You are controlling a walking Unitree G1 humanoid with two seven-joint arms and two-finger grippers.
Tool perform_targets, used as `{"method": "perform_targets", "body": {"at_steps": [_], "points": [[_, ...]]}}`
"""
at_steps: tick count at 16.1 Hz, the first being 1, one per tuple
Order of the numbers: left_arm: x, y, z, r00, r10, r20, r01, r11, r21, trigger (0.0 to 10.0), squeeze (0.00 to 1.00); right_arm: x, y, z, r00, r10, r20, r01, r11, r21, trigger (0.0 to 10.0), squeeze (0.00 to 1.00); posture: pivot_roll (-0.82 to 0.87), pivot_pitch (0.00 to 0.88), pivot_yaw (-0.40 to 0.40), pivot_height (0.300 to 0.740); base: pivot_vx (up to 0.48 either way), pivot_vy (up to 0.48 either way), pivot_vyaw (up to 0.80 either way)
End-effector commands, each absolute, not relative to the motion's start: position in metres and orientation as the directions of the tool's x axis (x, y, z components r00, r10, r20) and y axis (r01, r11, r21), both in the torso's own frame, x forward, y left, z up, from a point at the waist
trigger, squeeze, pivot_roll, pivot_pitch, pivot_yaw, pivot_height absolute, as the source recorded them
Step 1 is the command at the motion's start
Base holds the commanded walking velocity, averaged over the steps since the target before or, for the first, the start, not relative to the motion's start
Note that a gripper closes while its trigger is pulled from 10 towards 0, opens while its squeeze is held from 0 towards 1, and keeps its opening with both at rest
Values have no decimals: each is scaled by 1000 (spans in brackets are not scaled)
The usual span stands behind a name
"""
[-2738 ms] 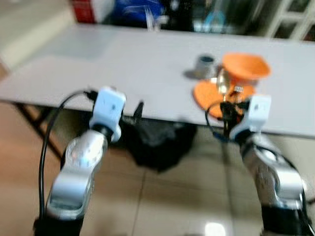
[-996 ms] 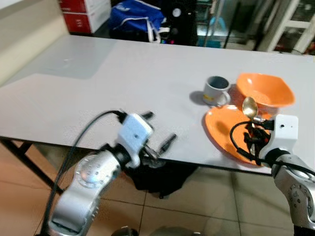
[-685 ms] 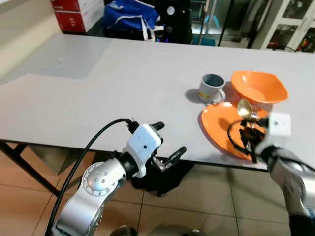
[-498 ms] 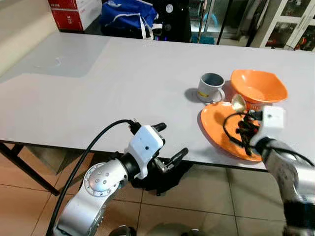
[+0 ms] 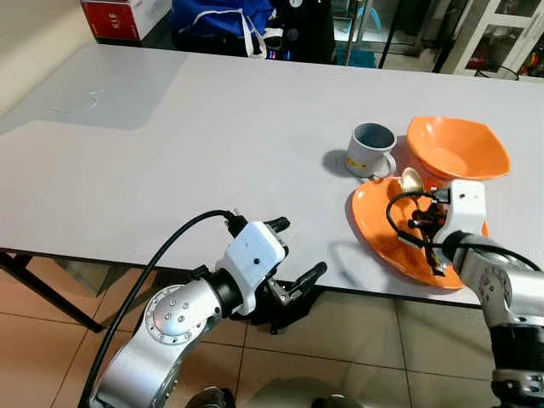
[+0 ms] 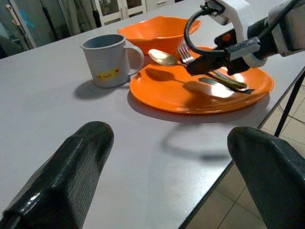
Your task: Setting the table
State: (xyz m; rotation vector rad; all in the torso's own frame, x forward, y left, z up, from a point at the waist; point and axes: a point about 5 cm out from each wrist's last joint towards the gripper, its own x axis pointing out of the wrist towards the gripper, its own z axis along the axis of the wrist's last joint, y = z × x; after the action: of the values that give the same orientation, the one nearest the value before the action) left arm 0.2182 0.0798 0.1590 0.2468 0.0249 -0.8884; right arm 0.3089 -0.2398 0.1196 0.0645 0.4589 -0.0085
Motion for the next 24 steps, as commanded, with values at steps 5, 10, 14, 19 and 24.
{"method": "perform_targets", "body": {"at_steps": [5,10,14,19,24], "points": [[215,77,161,613,-779,-131,784,581,216,10000,0,315,-245,116,886,3,-463,13,999,31,10000,0,-69,102,-18,740,0,0,0],[215,78,161,611,-780,-133,786,579,218,10000,0,321,-246,112,872,17,-489,11,998,55,10000,20,-64,91,-22,740,0,0,0],[217,78,162,613,-779,-133,784,579,223,10000,0,322,-246,109,864,17,-503,11,999,52,10000,616,-63,83,-24,740,0,0,0],[222,81,163,626,-770,-124,772,589,240,10000,0,325,-246,118,879,29,-477,4,998,69,10000,1000,-57,61,-29,740,0,0,0],[226,87,167,690,-717,-101,714,650,260,10000,0,304,-257,159,936,10,-351,6,999,46,10000,0,-47,34,-34,740,0,0,0]]}}
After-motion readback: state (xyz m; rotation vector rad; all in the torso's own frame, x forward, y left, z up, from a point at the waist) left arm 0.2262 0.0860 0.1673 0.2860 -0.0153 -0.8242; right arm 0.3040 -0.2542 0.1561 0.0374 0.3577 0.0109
